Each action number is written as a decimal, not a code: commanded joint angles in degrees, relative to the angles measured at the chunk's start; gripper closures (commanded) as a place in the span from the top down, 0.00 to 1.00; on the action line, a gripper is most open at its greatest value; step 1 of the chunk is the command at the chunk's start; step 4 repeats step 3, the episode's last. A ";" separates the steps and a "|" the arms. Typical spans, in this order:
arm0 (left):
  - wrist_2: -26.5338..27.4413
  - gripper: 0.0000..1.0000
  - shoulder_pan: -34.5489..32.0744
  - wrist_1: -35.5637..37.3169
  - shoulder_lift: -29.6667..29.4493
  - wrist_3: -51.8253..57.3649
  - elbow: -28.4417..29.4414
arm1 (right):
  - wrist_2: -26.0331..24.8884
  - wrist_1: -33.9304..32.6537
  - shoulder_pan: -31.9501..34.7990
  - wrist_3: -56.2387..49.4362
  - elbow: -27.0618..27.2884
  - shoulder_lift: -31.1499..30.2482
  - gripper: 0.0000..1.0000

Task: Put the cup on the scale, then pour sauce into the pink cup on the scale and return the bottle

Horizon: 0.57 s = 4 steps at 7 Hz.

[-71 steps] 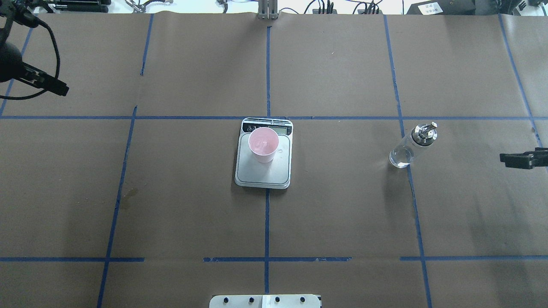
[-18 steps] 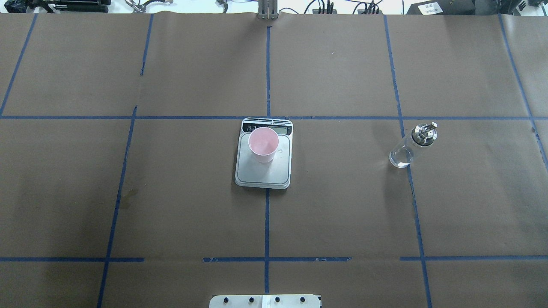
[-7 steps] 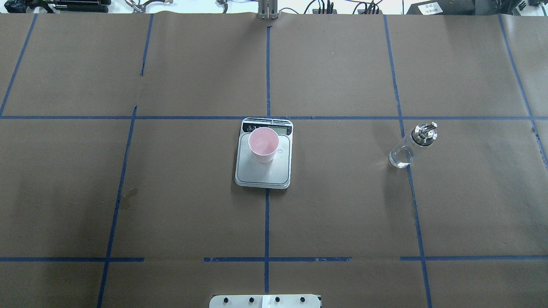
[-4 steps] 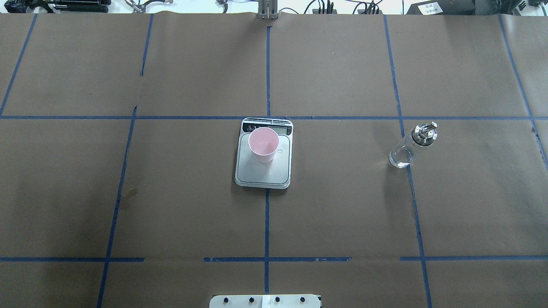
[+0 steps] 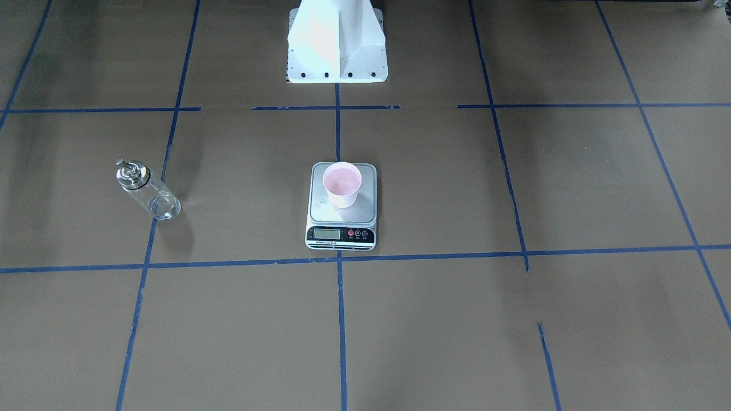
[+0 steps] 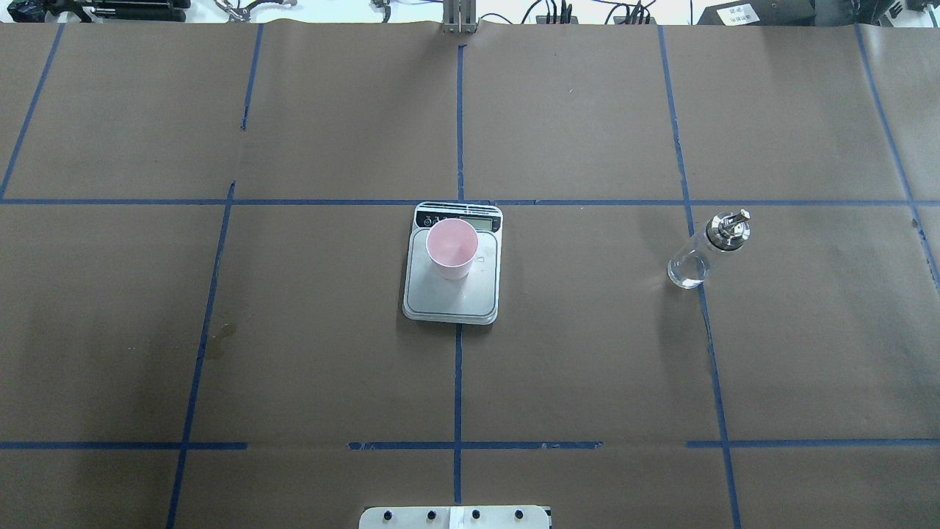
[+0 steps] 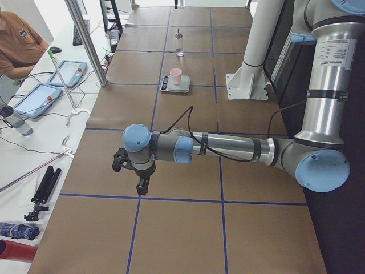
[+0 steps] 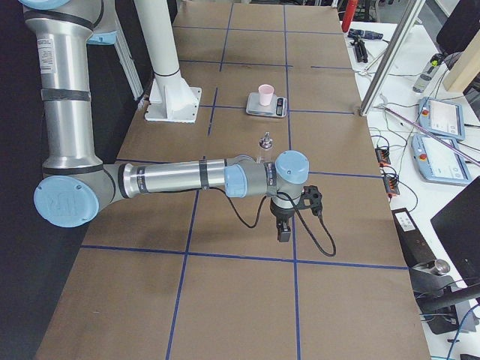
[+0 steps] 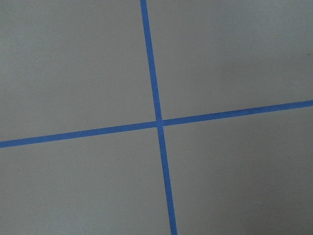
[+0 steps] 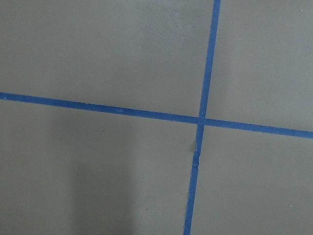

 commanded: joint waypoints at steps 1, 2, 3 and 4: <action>0.00 1.00 0.00 -0.09 -0.01 -0.21 -0.03 | 0.00 0.00 0.00 0.00 0.00 -0.02 1.00; 0.08 1.00 0.00 -0.09 -0.01 -0.30 0.14 | 0.00 0.00 0.00 0.00 0.00 0.07 1.00; 0.08 1.00 0.09 -0.18 -0.01 -0.30 0.49 | 0.00 0.00 0.00 0.00 0.00 0.07 1.00; 0.08 1.00 0.09 -0.18 -0.01 -0.30 0.49 | 0.00 0.00 0.00 0.00 0.00 0.07 1.00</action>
